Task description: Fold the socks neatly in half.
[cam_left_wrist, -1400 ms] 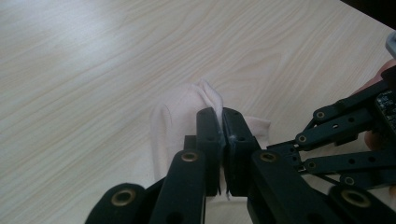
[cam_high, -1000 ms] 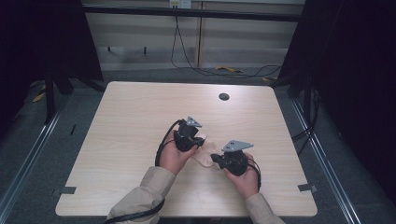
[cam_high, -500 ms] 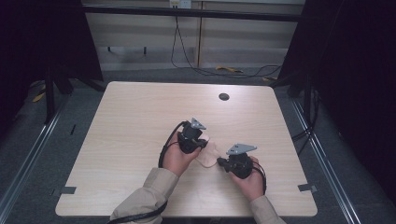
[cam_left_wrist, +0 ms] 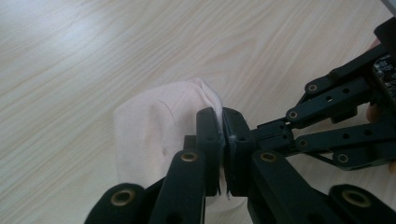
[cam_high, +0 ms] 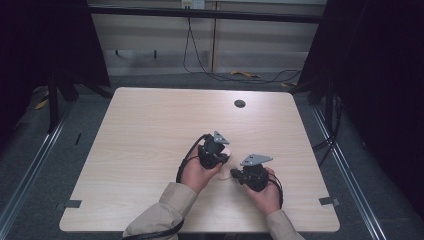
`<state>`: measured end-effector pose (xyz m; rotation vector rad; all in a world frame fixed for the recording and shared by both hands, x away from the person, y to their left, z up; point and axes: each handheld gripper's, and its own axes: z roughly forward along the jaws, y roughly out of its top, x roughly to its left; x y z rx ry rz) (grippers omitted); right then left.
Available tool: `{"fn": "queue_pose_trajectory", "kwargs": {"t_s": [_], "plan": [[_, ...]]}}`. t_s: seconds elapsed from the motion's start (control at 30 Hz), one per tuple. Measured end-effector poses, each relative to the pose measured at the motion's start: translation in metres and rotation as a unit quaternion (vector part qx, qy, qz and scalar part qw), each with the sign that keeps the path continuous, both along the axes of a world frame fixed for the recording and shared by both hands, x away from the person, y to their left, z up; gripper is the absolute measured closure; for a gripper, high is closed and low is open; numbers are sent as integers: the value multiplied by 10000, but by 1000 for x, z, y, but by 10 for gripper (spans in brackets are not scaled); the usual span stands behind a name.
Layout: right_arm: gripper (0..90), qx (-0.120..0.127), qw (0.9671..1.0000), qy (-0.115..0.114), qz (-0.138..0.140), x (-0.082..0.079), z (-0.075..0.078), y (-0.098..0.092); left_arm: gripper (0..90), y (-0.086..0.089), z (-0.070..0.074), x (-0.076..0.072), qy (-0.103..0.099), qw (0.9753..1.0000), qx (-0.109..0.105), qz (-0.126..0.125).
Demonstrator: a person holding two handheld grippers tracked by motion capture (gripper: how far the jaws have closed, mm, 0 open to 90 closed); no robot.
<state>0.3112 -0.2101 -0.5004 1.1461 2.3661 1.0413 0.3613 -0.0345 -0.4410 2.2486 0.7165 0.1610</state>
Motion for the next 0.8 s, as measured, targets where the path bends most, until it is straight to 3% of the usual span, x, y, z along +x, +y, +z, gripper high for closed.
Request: {"fn": "queue_pose_trajectory", "kwargs": {"t_s": [0.8], "plan": [[878, -2, 10000, -53, -38, 0, 0, -1, 861, -13, -16, -8, 57, 9998, 123, -137]]}}
